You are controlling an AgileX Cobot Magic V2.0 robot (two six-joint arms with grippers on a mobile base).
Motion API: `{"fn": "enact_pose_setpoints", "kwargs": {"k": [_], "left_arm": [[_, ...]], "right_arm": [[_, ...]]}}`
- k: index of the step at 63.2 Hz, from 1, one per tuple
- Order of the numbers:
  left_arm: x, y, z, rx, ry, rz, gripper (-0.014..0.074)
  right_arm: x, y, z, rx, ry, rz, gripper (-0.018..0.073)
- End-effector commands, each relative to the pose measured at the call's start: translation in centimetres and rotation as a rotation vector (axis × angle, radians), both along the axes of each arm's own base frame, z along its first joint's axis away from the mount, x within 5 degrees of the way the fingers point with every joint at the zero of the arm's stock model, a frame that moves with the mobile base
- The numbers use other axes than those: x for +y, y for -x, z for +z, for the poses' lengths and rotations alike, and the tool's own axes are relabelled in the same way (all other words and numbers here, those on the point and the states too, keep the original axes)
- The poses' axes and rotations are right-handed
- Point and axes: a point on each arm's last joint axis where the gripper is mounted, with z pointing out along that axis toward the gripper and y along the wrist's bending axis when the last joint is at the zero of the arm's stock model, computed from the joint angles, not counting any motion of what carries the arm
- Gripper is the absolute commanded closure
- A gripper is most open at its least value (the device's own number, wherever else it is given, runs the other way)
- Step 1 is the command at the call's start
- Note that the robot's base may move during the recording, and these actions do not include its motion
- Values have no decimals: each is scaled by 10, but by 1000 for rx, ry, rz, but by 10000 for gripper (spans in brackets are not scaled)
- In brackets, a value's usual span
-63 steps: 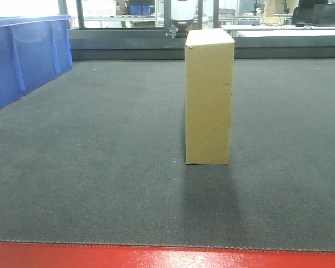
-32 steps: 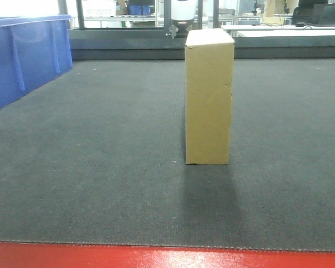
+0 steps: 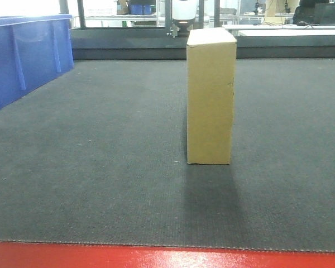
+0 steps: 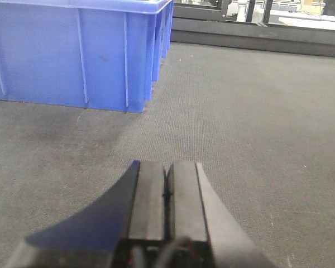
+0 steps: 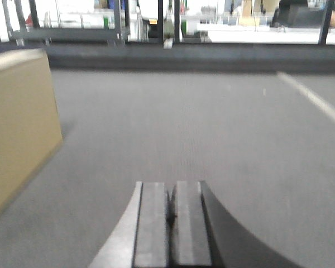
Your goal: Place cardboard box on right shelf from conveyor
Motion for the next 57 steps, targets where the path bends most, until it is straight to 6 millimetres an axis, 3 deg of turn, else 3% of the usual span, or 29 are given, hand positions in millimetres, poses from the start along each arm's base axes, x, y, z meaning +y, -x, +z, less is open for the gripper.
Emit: {"fn": "enact_pose_setpoints", "kwargs": {"k": [1, 5, 10, 17, 22, 37, 47, 57], "left_arm": [[1, 1, 9, -98, 14, 8, 715], [1, 1, 9, -98, 14, 8, 715], [1, 1, 9, -98, 14, 8, 715], [1, 1, 9, -98, 14, 8, 715], [1, 1, 9, -98, 14, 8, 715], [1, 1, 9, -98, 14, 8, 715], [1, 1, 9, -98, 14, 8, 715], [1, 1, 9, -98, 14, 8, 715]], "right_arm": [[0, 7, 45, -139, 0, -1, 493], [1, 4, 68, -138, -1, 14, 426], [2, -4, 90, -127, -3, 36, 272], [4, -26, 114, -71, -6, 71, 31], [7, -45, 127, -13, -1, 101, -90], [38, -117, 160, 218, 17, 256, -65], [83, -164, 191, 367, -45, 381, -65], [123, -205, 209, 532, -97, 364, -65]]}}
